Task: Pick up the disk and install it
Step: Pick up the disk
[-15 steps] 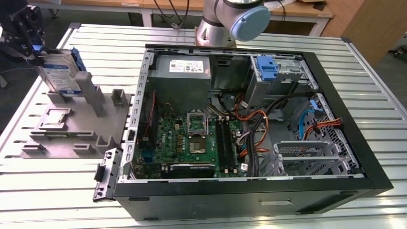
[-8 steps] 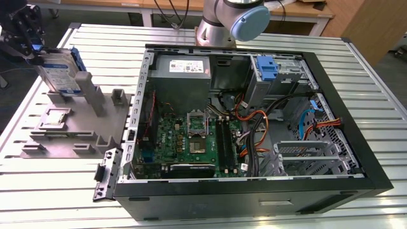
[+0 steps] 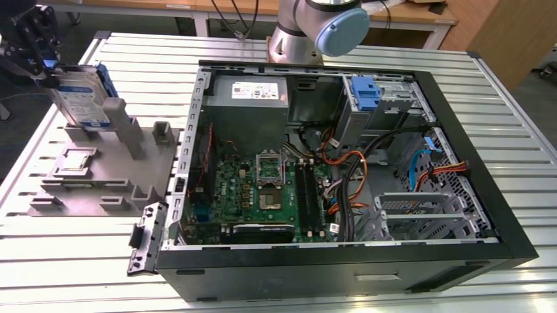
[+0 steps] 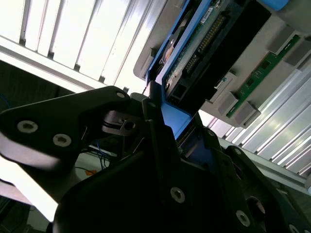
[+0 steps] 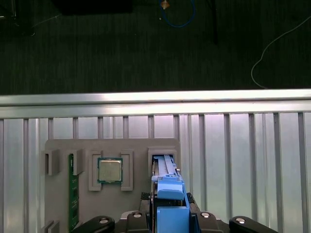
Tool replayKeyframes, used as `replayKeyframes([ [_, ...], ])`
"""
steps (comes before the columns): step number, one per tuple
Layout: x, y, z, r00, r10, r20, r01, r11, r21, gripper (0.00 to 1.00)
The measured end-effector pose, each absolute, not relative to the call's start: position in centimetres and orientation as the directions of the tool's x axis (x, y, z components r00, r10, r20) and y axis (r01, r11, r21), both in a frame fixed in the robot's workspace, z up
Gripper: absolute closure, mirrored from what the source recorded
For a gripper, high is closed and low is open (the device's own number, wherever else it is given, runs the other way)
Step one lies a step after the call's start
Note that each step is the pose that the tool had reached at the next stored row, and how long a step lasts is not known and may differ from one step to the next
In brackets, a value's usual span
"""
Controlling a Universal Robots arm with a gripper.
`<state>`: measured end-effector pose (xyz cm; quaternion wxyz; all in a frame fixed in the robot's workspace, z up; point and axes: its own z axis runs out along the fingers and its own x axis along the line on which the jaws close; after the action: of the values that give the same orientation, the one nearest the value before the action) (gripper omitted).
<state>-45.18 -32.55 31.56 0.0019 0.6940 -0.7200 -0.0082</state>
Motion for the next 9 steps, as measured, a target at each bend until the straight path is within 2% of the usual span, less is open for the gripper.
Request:
replayKeyframes([
  [9,-45.18,-32.55,31.75,-0.037,-0.999,-0.009,-0.999,0.037,0.014,0.64],
])
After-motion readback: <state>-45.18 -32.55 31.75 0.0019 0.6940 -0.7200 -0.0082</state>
